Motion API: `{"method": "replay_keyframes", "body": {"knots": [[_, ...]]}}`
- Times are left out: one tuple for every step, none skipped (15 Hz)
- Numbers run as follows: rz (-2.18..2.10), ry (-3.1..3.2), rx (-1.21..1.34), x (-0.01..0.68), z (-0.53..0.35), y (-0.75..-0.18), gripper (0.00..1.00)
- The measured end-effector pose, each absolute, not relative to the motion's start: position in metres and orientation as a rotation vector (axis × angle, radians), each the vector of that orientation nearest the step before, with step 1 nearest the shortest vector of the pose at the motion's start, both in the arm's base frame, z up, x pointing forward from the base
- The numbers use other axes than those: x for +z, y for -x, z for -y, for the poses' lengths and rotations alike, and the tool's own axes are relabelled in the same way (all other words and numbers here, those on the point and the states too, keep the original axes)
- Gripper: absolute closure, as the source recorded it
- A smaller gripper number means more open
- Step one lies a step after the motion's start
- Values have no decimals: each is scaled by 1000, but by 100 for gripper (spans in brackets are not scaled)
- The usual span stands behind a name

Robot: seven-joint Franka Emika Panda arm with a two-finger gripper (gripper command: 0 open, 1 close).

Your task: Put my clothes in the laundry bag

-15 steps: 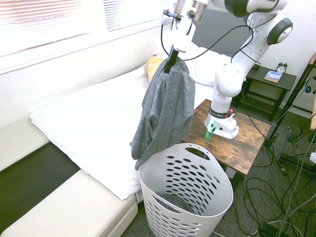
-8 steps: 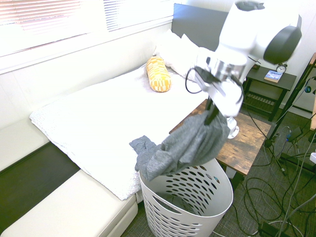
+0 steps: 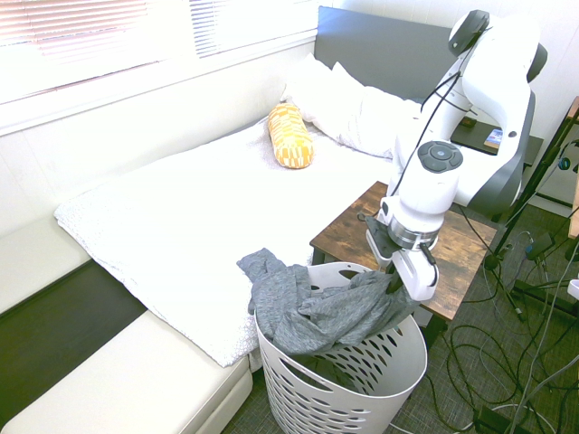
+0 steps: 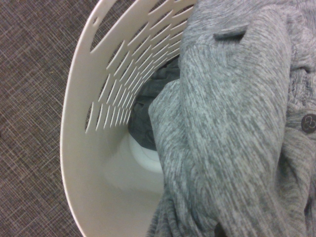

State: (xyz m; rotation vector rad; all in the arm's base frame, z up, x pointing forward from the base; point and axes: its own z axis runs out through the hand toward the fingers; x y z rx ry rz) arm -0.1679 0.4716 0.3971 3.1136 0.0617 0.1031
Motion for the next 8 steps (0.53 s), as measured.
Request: {"method": "replay_keyframes", "body": {"knots": [[-59, -3112, 104, 396, -472, 167, 0], [-58, -3111, 107, 395, -473, 166, 0], [-57, -3110, 109, 394, -473, 166, 0], [-55, -3110, 113, 395, -474, 165, 0], [-53, -3111, 116, 395, -475, 163, 0], [-50, -3111, 117, 395, -475, 162, 0], [-48, -3111, 121, 395, -476, 161, 0], [-47, -3111, 128, 395, -476, 159, 0]]}}
